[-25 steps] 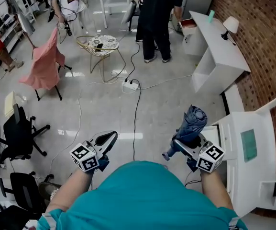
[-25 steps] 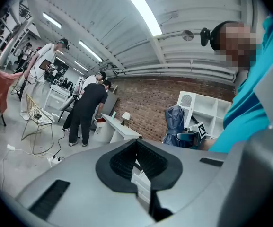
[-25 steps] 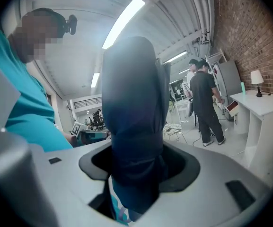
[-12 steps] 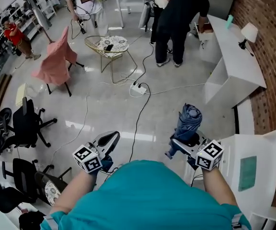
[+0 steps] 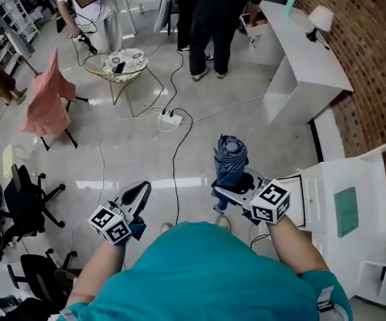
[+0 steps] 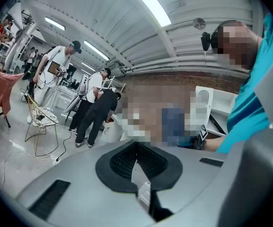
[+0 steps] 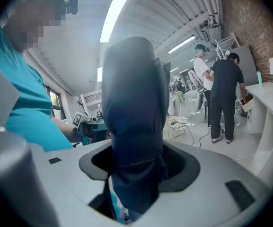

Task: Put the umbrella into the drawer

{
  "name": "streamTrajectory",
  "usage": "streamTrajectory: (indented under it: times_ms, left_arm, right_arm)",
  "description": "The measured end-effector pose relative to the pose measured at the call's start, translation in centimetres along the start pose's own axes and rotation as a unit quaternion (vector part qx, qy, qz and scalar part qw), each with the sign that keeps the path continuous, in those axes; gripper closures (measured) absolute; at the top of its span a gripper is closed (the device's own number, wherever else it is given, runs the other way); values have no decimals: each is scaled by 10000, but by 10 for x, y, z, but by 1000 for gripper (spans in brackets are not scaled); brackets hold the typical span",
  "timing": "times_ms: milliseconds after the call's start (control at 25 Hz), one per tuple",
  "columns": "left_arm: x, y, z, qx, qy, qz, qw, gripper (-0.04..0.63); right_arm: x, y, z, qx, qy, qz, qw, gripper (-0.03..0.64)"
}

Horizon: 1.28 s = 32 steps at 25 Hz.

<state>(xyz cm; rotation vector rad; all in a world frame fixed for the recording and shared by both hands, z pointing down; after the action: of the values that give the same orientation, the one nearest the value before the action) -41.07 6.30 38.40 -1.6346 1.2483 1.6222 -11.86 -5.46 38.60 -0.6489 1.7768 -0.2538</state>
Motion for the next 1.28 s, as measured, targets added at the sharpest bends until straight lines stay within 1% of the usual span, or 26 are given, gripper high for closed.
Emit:
streamTrajectory:
  times_ms: [160,320,440,520,640,800,920,1120,1280]
  left_arm:
    - [-4,4,-24,-319,155,-42,9994,581]
    - [-11,3,-55,-659,286,-74,9974,581]
    - [-21,-21,-100,-986,536,-157,9936,581]
    - [-32,-39,-131,-1250,730,-190,9893,581]
    - [-50,-66,-176,-1643,917,-185,9820,581]
    - [-74,-103,-232,-2090,1186,-215,9705,581]
    - [-96,-134,-272,-2452,1344,-288,9597,581]
    - [-133,-188,-326,-3039,1695,-327,9369,581]
    - [-168,-223,-361,-3421,1950,-490,9179,581]
  right_arm:
    - [-9,-8,-1,-239,-8,-134,9996,357]
    - [-24,-25,11,-625,-44,-347,9974,357]
    - [-44,-54,47,-1021,-102,-629,9927,357]
    - [-61,-75,72,-1305,-133,-838,9878,357]
    - [-88,-108,108,-1737,-153,-1132,9782,357]
    - [-129,-148,154,-2273,-123,-1523,9618,357]
    - [-161,-175,187,-2570,-156,-1809,9492,357]
    - [-217,-208,228,-2995,-57,-2139,9298,357]
    - [-263,-235,245,-3169,37,-2504,9148,357]
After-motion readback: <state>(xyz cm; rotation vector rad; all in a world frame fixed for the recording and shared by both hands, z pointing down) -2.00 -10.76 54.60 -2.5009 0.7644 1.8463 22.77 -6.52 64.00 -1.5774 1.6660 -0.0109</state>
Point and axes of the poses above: the fingertips, and each gripper's own axes: z backward along the fingers, y to its left, x out of its top, the point moved 7 cm from there along z, backward along the fingers, and after that the axes turned 11 degrees about -z, right-handed, at the moved point
